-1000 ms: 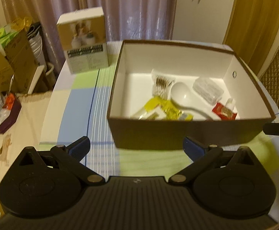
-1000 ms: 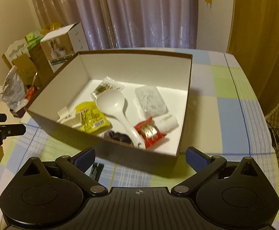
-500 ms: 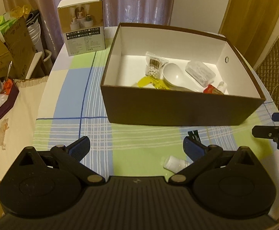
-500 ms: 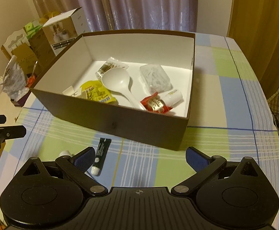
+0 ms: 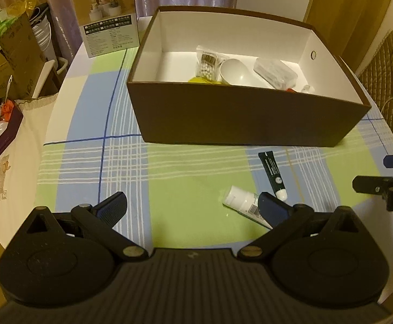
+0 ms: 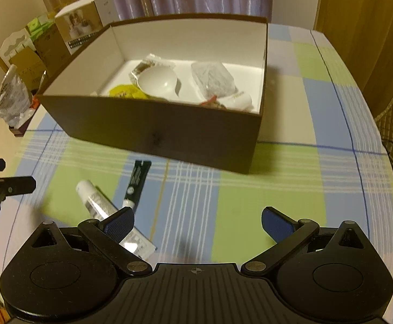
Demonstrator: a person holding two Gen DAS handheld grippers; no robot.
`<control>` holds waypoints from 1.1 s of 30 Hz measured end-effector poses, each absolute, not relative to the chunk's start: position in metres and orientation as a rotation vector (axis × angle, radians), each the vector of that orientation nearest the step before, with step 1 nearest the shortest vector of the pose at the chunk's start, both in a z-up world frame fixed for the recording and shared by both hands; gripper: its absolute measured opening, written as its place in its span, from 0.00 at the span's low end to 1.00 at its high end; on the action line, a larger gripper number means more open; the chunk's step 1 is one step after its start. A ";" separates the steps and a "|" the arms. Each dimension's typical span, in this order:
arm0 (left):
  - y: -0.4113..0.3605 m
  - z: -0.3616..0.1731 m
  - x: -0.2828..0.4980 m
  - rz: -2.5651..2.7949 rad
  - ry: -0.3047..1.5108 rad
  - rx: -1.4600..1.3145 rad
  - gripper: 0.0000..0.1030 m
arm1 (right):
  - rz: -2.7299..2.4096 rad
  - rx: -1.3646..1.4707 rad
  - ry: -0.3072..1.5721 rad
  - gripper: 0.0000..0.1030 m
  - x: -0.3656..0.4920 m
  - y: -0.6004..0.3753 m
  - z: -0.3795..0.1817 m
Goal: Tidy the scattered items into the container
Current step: 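Withdraw both tools from the box toward the two tubes on the table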
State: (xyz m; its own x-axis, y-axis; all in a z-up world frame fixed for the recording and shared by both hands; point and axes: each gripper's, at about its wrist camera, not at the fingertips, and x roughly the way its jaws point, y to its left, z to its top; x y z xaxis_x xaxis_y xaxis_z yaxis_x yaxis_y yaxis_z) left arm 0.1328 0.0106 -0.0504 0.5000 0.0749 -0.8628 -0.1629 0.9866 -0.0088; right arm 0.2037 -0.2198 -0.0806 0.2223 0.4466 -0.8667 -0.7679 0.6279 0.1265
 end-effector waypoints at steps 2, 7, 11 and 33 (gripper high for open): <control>0.008 -0.051 0.133 0.140 1.042 -0.085 0.99 | 0.863 -0.371 1.057 1.00 0.201 -0.221 -0.085; 0.003 -0.057 0.134 0.131 1.066 -0.079 0.99 | 0.849 -0.380 1.076 1.00 0.199 -0.225 -0.093; -0.001 -0.065 0.135 0.130 1.089 -0.080 0.99 | 0.841 -0.382 1.096 1.00 0.201 -0.228 -0.099; -0.019 -0.097 0.147 0.134 1.149 -0.145 0.99 | 0.825 -0.374 1.155 1.00 0.218 -0.232 -0.119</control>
State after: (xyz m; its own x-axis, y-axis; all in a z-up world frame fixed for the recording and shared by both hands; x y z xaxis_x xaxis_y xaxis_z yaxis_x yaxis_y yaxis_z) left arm 0.1468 -0.0195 -0.0968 0.4037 0.0314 -0.9144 -0.1799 0.9826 -0.0457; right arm 0.2181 -0.2317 -0.1185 0.1613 0.3789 -0.9113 -0.7388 0.6585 0.1430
